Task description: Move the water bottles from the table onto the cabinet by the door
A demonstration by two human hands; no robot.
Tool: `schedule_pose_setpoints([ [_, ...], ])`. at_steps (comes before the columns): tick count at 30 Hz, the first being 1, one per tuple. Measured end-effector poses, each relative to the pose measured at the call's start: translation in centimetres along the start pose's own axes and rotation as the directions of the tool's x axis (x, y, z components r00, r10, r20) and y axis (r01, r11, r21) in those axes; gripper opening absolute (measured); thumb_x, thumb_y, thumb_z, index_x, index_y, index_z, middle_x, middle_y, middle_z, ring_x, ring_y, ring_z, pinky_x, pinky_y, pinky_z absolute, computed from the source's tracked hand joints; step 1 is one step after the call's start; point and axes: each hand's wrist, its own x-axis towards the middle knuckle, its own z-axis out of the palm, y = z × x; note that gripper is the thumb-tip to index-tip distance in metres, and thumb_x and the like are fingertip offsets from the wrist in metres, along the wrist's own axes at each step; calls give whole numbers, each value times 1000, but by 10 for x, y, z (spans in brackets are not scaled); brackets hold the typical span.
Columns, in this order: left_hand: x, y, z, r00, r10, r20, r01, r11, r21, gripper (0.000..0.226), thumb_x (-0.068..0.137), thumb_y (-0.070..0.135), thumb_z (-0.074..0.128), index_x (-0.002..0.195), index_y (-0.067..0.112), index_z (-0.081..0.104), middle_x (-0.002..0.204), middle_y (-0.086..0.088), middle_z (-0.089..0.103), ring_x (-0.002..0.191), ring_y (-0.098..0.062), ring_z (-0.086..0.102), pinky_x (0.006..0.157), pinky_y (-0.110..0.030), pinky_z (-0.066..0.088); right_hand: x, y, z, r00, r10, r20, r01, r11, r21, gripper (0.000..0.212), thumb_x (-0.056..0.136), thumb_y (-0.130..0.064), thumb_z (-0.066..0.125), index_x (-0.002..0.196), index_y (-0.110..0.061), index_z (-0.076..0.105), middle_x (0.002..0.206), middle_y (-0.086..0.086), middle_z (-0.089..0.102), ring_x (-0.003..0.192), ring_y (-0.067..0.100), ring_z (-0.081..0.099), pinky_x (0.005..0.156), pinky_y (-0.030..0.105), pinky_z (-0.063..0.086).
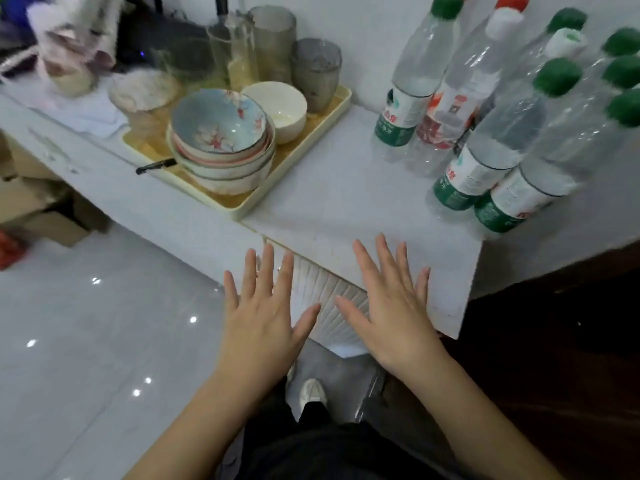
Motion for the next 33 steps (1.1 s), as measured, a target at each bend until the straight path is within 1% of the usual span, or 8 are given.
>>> schedule_pose_setpoints([
  [5,-73,-11,18,951,-304,59,305,952,-19,77,91,62,25,147,10,35,154,-18,31,143,-39,25,109,-63,23,-7,-26,27,920,-368,132,385,910,-151,80,83,-66,10,154,-35,-8,163,3,-19,147,27,-27,112,55,-19],
  [8,-116,-16,29,897,-435,73,438,899,-24,74,90,60,29,146,11,37,152,-17,35,141,-39,30,107,-64,26,-10,-42,46,830,-493,260,544,818,-187,77,89,-65,14,155,-32,-9,163,2,-20,146,25,-28,111,54,-22],
  [12,-164,-23,42,792,-598,122,604,797,-22,74,89,61,30,146,14,35,151,-17,37,140,-39,32,104,-66,29,-10,-65,83,713,-537,450,672,707,-222,75,98,-56,30,154,-32,-14,161,-1,-24,146,23,-29,112,57,-19],
  [20,-247,-55,65,539,-812,225,838,544,-44,77,86,61,31,143,12,43,147,-19,42,136,-41,39,98,-69,33,-34,-134,146,478,-619,623,868,443,-226,74,99,-55,33,155,-31,-10,161,5,-24,147,29,-26,115,57,-13],
  [24,-291,-82,67,436,-872,224,900,429,-84,77,90,61,35,151,14,28,157,-17,25,144,-38,21,109,-66,17,-59,-184,181,386,-630,674,918,333,-215,74,98,-55,36,156,-31,-4,163,5,-19,148,31,-22,117,59,-8],
  [27,-323,-113,63,368,-905,212,929,349,-121,78,90,62,30,151,14,25,158,-17,22,146,-38,17,110,-66,13,-80,-223,205,344,-627,699,938,264,-224,74,98,-54,36,156,-30,-4,163,5,-18,148,31,-21,118,60,-4],
  [30,-356,-146,63,312,-912,267,949,286,-132,78,94,61,29,154,18,4,162,-13,1,148,-33,-3,113,-62,1,-98,-262,225,337,-631,699,941,231,-246,74,99,-53,36,156,-29,-4,163,6,-17,149,31,-20,118,61,-2],
  [33,-386,-172,59,240,-927,288,967,202,-157,77,95,61,24,154,19,-2,162,-12,-5,148,-32,-9,114,-62,-1,-117,-299,242,329,-627,706,944,211,-252,73,99,-53,35,156,-28,-3,163,7,-16,149,32,-20,118,61,-3],
])
